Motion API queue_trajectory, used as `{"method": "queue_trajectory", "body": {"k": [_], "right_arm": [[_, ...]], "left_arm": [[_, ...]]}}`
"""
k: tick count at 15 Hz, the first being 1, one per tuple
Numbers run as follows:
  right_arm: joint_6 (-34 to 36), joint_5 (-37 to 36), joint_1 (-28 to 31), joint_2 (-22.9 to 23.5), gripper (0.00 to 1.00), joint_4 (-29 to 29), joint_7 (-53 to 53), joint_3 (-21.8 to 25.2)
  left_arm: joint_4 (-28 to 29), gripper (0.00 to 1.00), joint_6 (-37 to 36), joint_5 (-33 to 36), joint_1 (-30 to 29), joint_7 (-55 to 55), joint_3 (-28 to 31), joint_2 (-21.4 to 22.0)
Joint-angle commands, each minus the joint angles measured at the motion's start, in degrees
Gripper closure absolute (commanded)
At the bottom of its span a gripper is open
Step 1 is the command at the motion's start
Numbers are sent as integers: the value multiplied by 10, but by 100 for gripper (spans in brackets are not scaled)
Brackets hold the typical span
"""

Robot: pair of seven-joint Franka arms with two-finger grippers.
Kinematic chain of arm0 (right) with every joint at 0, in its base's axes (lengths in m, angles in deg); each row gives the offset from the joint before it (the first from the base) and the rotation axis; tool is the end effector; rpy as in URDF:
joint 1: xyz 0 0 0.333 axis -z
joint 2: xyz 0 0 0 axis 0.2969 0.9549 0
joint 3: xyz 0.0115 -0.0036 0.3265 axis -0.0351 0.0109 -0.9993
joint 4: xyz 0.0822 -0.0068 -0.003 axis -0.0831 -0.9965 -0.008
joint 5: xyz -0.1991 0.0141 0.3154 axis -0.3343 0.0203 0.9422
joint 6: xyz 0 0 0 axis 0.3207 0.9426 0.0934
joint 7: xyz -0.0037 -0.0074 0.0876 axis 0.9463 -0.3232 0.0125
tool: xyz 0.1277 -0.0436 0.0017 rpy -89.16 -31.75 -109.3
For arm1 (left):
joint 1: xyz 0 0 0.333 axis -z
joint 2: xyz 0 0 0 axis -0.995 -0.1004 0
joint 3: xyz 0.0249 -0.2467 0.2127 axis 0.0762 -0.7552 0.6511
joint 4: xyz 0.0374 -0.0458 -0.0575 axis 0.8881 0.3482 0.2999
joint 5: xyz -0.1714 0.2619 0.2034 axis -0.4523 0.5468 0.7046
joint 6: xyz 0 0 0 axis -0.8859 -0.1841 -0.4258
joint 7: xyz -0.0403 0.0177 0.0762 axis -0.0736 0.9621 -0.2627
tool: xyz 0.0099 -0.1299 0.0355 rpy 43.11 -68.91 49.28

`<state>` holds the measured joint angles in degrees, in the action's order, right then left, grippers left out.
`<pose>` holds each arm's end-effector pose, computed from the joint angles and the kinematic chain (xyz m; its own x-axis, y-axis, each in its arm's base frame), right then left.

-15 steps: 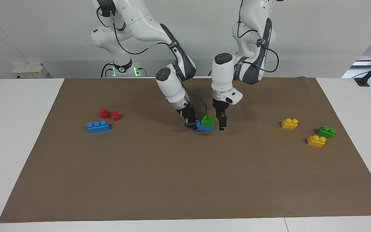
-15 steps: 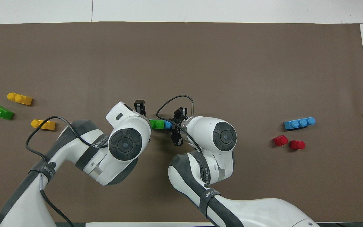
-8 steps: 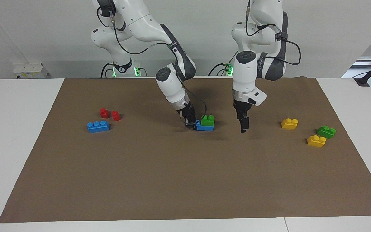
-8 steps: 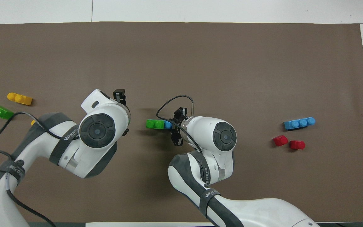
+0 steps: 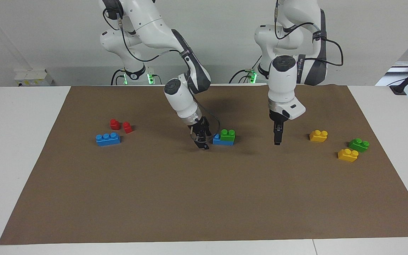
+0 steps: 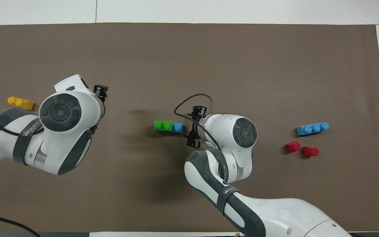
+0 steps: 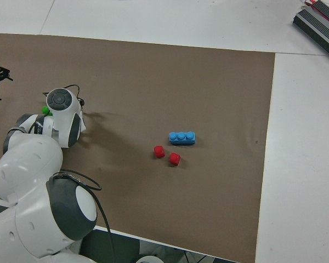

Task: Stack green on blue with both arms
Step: 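Open both grippers and draw them back from the joined bricks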

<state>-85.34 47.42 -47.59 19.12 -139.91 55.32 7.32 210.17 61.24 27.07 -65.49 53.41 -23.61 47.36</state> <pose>0.5114 0.3434 0.2799 -0.1690 -0.8918 -0.4196 -0.9741 0.2160 -0.0667 0.5222 -0.1670 0.4056 0.3821 0.8994 0.2123 0.9052 -0.4105 0.1098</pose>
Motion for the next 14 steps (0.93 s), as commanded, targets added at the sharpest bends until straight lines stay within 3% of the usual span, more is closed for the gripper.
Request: {"method": "queue_trajectory", "body": {"k": [1,6,9,14], "right_arm": [[37,10,28,-15,0,7,-24,-3],[152,6,110,-60,0,7,-183,-1],[223,-2,166,-96,0,13,-306,1],[332,-113,248,-131,0,50,-513,1]], "left_arm": [[-40,0,-70,-46,-33,-142,-3,7],[-106,0,-167,-98,-84,-326,-3,9],[-122,0,-205,-126,-113,-426,-2,32],[-149,0,-291,-129,-130,-615,-1,58]]}}
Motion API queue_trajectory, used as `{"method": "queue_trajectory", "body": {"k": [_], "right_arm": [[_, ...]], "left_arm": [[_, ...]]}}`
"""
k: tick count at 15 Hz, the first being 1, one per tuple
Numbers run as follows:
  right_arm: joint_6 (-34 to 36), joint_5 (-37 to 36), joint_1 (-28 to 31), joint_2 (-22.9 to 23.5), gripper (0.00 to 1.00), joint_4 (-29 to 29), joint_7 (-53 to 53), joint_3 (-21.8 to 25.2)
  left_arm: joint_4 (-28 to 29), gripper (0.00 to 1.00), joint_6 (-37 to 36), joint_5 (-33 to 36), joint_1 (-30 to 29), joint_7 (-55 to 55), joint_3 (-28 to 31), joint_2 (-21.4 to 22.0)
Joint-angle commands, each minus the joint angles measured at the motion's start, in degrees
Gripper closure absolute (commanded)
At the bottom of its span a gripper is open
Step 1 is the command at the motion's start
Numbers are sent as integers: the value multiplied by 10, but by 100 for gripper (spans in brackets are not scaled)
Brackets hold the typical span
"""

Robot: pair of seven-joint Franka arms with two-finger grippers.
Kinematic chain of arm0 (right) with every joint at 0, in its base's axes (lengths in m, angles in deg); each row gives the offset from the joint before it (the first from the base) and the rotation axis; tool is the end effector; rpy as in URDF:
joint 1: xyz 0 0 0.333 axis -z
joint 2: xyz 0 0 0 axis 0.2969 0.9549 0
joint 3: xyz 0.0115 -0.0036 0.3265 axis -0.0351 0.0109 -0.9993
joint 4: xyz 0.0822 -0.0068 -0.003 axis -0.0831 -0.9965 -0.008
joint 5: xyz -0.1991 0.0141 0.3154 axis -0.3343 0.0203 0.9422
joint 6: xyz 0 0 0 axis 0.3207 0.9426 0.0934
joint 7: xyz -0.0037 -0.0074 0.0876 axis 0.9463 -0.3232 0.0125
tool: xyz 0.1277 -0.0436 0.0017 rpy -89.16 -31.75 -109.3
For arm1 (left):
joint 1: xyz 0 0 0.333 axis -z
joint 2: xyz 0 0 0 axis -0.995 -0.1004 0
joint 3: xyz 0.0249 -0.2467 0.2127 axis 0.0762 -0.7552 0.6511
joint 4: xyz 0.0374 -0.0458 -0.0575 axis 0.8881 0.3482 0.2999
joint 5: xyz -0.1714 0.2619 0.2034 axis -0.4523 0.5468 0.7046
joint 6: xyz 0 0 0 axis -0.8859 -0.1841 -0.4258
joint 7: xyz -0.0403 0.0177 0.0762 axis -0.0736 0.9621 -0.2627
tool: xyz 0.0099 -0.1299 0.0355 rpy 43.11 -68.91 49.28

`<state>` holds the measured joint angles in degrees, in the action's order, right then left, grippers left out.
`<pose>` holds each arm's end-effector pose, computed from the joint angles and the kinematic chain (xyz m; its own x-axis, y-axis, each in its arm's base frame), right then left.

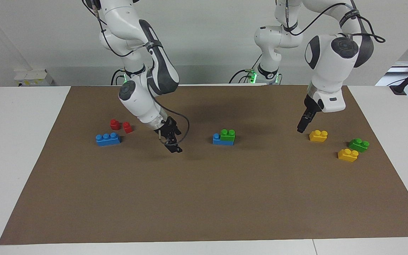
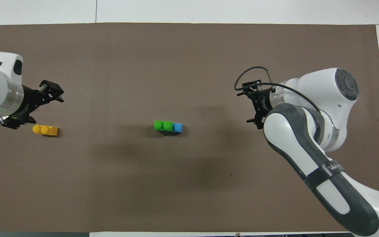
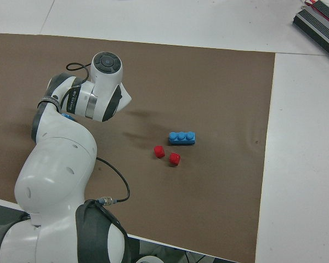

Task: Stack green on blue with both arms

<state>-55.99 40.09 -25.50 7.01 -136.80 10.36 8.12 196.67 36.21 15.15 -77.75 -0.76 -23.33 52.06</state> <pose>0.5609 0.1475 0.3810 0.4151 -0.8517 -0.3197 -0.9094 -0.3781 -0.1735 0.5246 -0.0539 0.5156 0.8402 0.5414 0.0300 0.5422 -0.8389 -0.0471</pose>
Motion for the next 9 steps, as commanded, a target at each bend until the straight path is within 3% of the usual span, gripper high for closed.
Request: {"method": "queue_trajectory", "body": {"k": [1,6,9], "right_arm": [[56,-54,35,-11,0,32,-91,-7],[127,-133,71,-63,0,49,-259,-6],[171,-190,79,-87,0,72,-366,-7]], "left_arm": [[-22,0,-59,-10,-9,-113,-3,12],[-43,0,-134,-10,-27,-329,-3,33],[-27,0,-151,-11,-27,-350,-6,59]]}}
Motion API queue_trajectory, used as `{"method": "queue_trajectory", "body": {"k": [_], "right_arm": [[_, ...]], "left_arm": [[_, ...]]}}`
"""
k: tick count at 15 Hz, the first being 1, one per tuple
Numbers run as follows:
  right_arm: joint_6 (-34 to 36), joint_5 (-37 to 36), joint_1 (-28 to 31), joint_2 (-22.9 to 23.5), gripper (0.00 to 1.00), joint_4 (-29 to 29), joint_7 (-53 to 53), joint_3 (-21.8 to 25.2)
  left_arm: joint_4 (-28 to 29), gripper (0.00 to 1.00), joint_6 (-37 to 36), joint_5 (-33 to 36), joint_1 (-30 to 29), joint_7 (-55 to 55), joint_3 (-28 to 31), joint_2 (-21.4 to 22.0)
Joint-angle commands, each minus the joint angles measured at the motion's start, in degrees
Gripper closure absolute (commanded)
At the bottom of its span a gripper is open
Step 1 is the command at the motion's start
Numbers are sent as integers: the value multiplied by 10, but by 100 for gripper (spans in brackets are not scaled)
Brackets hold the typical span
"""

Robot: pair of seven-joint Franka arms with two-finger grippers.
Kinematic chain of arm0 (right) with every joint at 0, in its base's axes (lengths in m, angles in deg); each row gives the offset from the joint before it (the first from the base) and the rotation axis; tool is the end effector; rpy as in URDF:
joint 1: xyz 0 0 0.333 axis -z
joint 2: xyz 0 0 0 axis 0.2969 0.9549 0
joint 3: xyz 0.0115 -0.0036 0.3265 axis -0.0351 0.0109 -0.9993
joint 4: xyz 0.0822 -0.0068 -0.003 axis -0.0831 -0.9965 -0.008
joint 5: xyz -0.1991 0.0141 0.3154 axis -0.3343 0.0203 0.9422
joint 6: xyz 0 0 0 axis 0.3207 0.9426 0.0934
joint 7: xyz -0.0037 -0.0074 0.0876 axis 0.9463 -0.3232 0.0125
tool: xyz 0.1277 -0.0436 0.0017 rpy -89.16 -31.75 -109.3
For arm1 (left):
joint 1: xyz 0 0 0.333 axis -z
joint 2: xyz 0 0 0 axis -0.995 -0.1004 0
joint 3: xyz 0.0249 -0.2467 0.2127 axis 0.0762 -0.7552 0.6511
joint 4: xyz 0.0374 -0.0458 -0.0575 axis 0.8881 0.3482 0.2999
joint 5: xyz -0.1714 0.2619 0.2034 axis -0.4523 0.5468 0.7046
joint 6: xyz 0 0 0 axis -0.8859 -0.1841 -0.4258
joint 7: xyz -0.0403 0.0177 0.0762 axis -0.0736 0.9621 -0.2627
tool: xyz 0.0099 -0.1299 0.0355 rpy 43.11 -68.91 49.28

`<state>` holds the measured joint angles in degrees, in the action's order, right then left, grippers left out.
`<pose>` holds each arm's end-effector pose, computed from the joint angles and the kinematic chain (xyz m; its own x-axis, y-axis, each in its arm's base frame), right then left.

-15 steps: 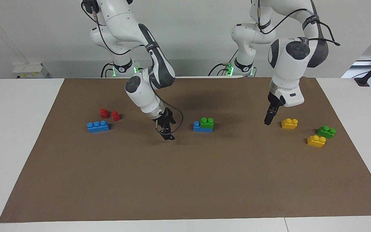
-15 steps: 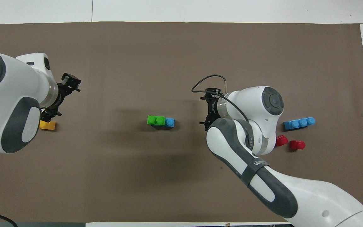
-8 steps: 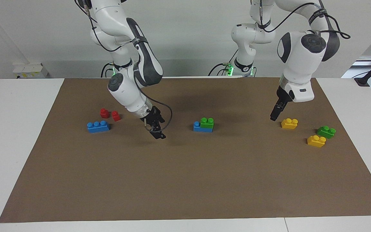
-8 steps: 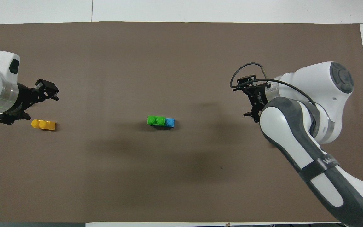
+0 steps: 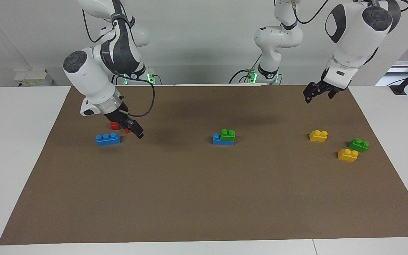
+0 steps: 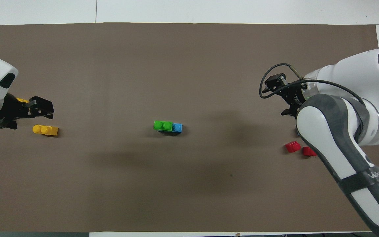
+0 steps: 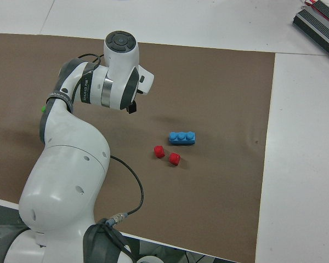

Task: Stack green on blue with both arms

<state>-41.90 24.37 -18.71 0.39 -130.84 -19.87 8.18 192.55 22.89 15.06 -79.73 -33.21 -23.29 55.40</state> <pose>0.5544 0.0703 0.4672 0.8584 -0.5094 -0.0600 -0.5124 -0.8458 -0.1485 0.4911 -0.0314 0.5593 0.9934 0.0555 -0.1007 0.0487 -0.9964 -0.0693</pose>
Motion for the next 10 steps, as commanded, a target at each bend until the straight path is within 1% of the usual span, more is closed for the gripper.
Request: {"method": "queue_trajectory", "body": {"k": [1,3,5,6,7,9,10], "right_arm": [[44,-43,11,-30,0,18,-88,-7],[68,-64,11,-60,0,20,-138,-7],[104,-73,12,-85,0,24,-183,-6],[125,-74,15,-90,0,33,-195,-4],[147,-75,24,-90,0,46,-211,-4],[187,-76,38,-86,0,77,-268,-4],[204,-83,40,-83,0,90,-292,-4]], "left_arm": [[22,0,-18,-10,-7,-27,-8,35],[38,0,-10,-9,-16,-64,-15,50],[41,0,13,-10,-63,-106,-45,47],[41,0,33,-10,-77,-106,-60,43],[39,0,53,-19,-77,-96,-62,36],[11,0,52,-60,-76,-85,-57,6],[-3,0,52,-67,-76,-79,-56,-8]]}}
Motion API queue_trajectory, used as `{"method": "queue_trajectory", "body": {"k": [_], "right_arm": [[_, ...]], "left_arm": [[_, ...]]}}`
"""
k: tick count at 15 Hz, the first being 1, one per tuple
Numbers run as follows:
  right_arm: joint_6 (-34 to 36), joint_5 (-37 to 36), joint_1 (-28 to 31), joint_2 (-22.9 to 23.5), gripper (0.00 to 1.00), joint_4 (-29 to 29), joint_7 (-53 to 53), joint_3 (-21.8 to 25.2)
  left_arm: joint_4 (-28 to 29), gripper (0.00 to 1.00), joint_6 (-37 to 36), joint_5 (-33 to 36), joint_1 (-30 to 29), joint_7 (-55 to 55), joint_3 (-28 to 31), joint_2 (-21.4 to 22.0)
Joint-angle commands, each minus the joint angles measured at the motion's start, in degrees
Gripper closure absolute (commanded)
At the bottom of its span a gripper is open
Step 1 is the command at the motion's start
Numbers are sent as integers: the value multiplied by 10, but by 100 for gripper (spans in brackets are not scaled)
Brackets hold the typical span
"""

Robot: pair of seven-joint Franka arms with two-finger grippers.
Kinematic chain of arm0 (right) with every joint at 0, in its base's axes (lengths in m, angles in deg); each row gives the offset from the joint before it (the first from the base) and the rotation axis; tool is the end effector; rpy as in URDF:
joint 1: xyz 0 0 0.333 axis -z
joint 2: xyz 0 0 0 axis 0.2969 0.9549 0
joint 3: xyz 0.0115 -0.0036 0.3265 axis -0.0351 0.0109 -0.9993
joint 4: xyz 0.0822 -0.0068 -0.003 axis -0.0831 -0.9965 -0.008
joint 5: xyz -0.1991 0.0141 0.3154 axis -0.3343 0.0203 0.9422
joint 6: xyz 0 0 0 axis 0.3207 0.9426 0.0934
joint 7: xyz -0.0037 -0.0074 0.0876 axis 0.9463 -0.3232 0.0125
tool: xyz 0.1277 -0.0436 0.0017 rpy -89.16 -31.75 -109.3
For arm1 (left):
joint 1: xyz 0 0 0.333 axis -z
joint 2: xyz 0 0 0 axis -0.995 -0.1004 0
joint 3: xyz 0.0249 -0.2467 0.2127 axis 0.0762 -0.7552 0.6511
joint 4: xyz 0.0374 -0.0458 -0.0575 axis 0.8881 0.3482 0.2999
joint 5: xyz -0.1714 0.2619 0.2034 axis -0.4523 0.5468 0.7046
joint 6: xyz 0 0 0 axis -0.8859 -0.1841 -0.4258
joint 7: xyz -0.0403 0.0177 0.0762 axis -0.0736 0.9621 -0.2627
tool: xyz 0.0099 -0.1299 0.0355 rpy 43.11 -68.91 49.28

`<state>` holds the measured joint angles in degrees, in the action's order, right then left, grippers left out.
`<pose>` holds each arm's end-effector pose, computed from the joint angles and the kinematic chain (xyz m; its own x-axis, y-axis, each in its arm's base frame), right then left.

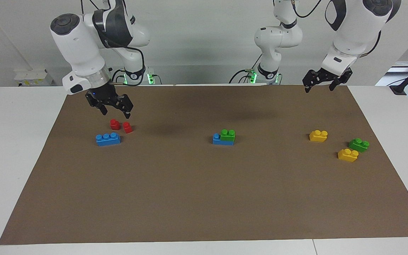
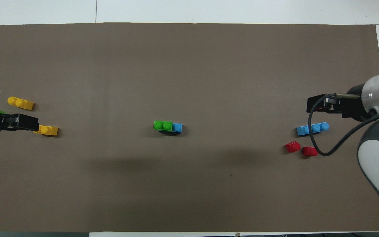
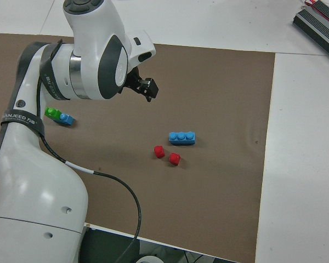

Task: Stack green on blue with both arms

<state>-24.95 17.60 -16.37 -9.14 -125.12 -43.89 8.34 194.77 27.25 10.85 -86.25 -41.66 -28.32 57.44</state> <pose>0.5006 0.0365 0.5738 0.9944 -0.1058 -0.0004 -0.1057 -0.9936 -0.0395 0.4897 -0.0307 0.5648 0.9974 -0.0622 -0.0368 -0.0620 -0.9981 0.0059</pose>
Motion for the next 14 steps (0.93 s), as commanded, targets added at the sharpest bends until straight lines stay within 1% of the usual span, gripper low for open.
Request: {"method": "queue_trajectory", "body": {"k": [1,3,5,11,14], "right_arm": [[50,-32,18,19,0,51,-58,-7],[73,-36,20,25,0,66,-59,-7],[75,-36,20,25,0,66,-58,-6],[71,-38,31,26,0,66,-55,-5],[71,-37,34,26,0,66,-55,-5]], "left_arm": [[-28,0,16,-25,-9,12,-3,-33],[-28,0,27,-24,-7,15,-3,-34],[-26,0,41,-23,-5,16,-5,-33],[-29,0,20,-17,-8,11,-5,-27],[-46,0,5,-14,-8,8,-5,-30]]}}
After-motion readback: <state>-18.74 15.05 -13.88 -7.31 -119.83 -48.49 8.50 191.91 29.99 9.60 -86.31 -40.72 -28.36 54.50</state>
